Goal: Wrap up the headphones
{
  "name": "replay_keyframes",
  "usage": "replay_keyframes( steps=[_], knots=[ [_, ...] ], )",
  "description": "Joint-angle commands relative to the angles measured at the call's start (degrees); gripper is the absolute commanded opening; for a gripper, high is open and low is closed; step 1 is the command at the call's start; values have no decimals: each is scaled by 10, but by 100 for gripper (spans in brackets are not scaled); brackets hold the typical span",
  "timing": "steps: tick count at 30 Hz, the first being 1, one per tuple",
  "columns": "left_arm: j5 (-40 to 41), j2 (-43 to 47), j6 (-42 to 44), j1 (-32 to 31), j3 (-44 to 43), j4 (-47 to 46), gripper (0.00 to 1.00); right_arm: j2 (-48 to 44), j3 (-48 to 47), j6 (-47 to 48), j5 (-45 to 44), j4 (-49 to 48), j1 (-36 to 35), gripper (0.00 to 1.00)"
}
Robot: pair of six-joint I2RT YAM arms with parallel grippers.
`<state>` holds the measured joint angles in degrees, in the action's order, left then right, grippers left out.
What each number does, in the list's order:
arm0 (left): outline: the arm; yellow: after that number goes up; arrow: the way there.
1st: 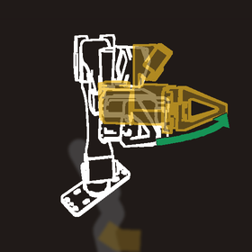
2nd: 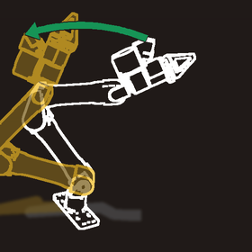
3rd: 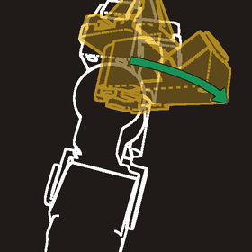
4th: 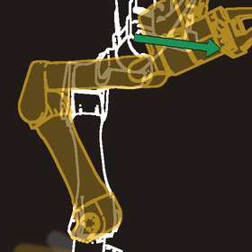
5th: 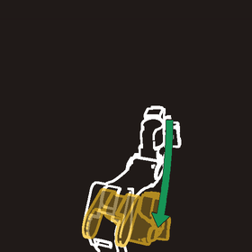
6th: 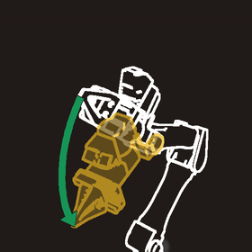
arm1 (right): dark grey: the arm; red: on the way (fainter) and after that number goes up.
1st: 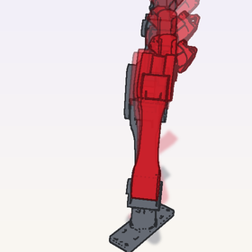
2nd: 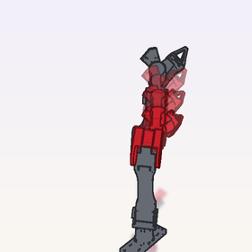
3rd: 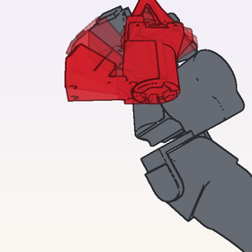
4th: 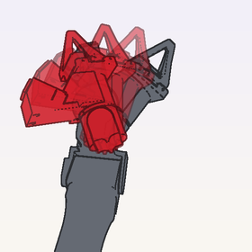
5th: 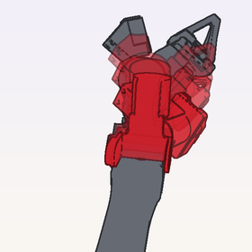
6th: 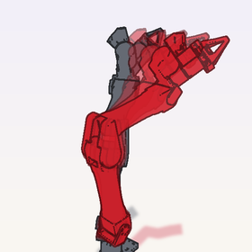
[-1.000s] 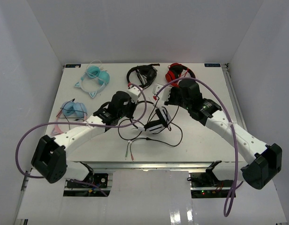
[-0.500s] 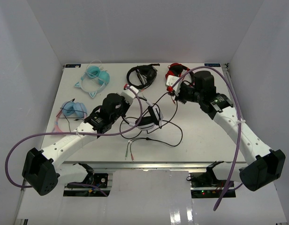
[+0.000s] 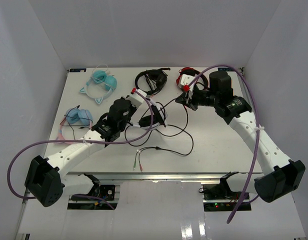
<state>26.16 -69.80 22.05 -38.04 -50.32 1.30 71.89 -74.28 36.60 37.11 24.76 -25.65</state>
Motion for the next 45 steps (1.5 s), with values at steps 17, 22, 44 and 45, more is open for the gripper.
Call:
replay_keyframes(
  steps=[17, 22, 44, 45],
  knots=[
    [-299, 170, -229, -6, -50, 67, 0, 68, 131, -196, 130, -292, 62, 26],
    [-317, 111, -332, -7, -154, 95, 0, 93, 165, -328, 217, -430, 59, 60],
    [-180, -22, -586, -8, -424, 43, 0, 129, 328, -639, 211, -882, -1, 71],
    [-177, -26, -580, -8, -434, 48, 0, 116, 326, -606, 187, -834, 1, 74]
  ],
)
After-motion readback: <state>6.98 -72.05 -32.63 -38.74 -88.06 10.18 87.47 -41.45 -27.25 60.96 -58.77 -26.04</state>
